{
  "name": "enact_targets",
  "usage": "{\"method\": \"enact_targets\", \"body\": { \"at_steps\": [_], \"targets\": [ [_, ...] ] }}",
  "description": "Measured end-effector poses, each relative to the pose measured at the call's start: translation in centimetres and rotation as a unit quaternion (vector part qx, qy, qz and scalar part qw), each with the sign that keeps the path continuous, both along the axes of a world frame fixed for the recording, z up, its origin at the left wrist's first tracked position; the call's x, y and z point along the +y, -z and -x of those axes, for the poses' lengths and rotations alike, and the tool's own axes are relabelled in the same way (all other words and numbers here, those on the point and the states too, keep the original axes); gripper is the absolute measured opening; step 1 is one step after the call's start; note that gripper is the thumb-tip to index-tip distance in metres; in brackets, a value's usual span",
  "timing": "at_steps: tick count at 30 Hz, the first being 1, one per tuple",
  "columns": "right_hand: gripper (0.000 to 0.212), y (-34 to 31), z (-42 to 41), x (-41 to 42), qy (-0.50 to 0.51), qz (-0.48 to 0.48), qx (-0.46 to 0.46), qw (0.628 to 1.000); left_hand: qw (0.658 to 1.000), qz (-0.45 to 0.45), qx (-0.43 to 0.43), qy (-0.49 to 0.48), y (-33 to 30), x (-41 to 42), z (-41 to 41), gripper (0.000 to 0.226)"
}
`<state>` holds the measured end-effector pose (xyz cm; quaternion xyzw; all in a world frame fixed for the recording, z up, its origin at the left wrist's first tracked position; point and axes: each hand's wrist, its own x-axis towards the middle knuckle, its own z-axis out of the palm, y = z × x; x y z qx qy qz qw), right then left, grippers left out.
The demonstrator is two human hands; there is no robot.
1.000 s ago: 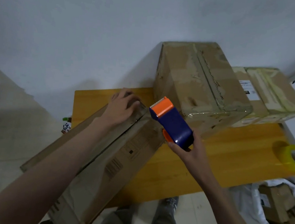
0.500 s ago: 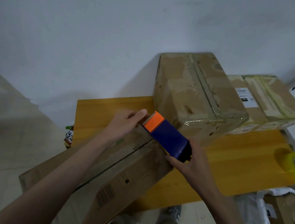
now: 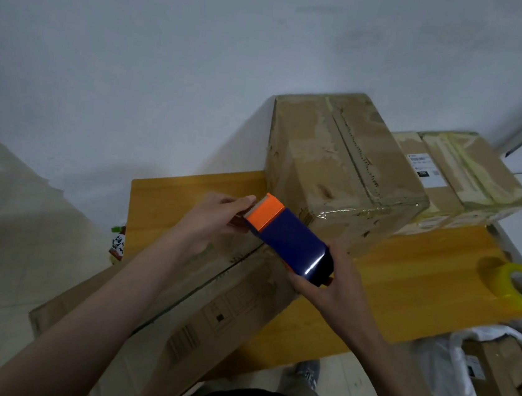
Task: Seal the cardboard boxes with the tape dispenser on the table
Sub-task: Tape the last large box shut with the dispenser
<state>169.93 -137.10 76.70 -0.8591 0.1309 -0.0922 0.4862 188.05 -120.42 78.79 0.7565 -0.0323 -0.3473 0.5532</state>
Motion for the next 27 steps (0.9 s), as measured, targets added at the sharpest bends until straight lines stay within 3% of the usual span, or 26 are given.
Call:
{"method": "enact_targets", "body": {
  "at_steps": [4, 11, 15, 20, 24, 27],
  "targets": [
    [0.043, -0.1, -0.1, 0.3, -0.01, -0.019, 0.001, 1.0, 0.999, -0.038, -0.031, -0.011, 0.8, -0.5, -1.3, 0.012],
    [0.04, -0.4, -0.3, 0.7, -0.006, 0.007, 0.02, 1.0, 0.981, -0.122, -0.14, 0.049, 1.7, -1.3, -3.0, 0.019],
    [0.039, -1.2, -0.9, 0.0, -0.018, 0.03, 0.038, 0.999, 0.981, -0.102, -0.154, 0.055, 1.9, -2.1, -3.0, 0.016],
    [0.042, -0.8, 0.0, -1.4, 0.022, 0.038, 0.06, 0.997, 0.976, -0.081, -0.196, -0.047, 2.3, 0.2, -7.1, 0.015],
    [0.041, -0.2, -0.8, -0.7, 0.024, 0.04, 0.065, 0.997, 0.97, -0.118, -0.214, -0.003, 3.0, -0.4, -7.6, 0.022],
    [0.039, -0.1, -1.4, -0.6, 0.033, 0.028, 0.068, 0.997, 0.966, -0.131, -0.224, 0.013, 3.9, -0.5, -8.1, 0.014]
  ]
}}
